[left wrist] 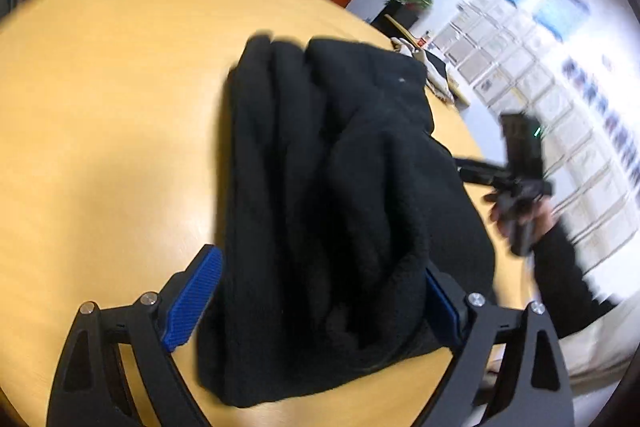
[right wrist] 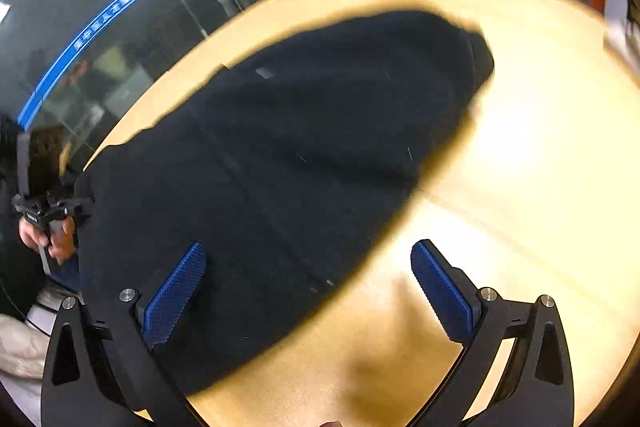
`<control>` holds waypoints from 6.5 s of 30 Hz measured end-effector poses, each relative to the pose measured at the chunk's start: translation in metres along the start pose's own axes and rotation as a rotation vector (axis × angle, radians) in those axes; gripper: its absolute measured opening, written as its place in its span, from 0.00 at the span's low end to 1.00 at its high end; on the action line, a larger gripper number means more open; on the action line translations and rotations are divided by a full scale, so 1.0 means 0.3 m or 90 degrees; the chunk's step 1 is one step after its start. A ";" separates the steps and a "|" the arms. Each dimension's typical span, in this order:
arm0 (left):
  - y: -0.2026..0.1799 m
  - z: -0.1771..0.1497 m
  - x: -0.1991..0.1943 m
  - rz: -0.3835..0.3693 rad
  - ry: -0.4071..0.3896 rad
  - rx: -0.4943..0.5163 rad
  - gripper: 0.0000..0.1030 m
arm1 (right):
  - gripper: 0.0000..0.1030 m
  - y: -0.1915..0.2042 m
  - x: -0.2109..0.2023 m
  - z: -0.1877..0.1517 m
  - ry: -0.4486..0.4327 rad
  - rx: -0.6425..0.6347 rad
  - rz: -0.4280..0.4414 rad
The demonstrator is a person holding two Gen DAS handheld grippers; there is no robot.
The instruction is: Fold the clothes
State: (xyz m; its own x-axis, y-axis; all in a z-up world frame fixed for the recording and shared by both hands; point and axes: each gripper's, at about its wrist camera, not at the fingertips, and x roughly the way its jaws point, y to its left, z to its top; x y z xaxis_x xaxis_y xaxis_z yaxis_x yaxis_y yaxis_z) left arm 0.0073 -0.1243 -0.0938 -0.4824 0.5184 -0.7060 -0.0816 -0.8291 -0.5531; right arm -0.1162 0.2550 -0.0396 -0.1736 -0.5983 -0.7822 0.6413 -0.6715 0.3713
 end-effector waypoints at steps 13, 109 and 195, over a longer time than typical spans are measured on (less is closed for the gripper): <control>-0.001 0.016 0.112 -0.069 0.118 -0.051 1.00 | 1.00 -0.042 0.141 0.071 0.013 0.063 0.070; -0.790 0.028 -0.022 0.340 -0.229 0.196 0.97 | 1.00 0.605 -0.059 -0.076 -0.239 0.008 -0.382; -0.701 -0.004 0.117 0.393 -0.185 0.163 1.00 | 1.00 0.576 0.002 -0.129 -0.206 0.027 -0.496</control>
State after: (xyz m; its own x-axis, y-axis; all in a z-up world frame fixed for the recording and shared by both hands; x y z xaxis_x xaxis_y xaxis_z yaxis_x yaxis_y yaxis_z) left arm 0.0085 0.0684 -0.0027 -0.7156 -0.1072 -0.6903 0.0962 -0.9939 0.0547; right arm 0.0234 0.1555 0.0046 -0.7645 -0.0495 -0.6427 0.2225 -0.9560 -0.1910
